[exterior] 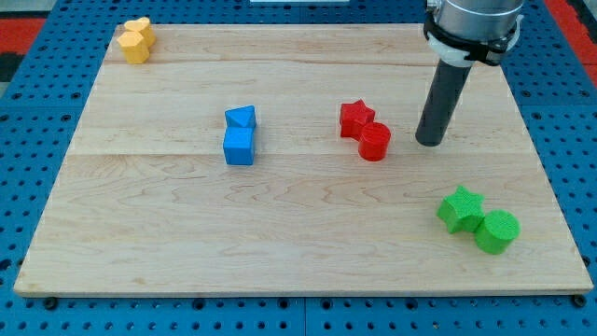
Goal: Separate the red blocks from each other
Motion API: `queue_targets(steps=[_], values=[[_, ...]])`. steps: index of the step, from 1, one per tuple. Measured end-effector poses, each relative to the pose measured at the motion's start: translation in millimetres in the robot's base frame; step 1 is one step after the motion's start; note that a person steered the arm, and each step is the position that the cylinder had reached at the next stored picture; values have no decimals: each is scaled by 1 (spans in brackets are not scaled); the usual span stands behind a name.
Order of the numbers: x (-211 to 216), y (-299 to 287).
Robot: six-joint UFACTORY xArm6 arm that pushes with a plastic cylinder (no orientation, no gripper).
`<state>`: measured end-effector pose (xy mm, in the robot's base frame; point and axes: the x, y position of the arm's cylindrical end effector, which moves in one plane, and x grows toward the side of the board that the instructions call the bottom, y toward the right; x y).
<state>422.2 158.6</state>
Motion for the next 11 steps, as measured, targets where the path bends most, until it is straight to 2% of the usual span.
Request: queue_targets(steps=[3, 6, 7, 8, 9, 11], values=[[-11, -21], [-51, -192], [-62, -233], [-66, -234], [-66, -205], [-59, -77]])
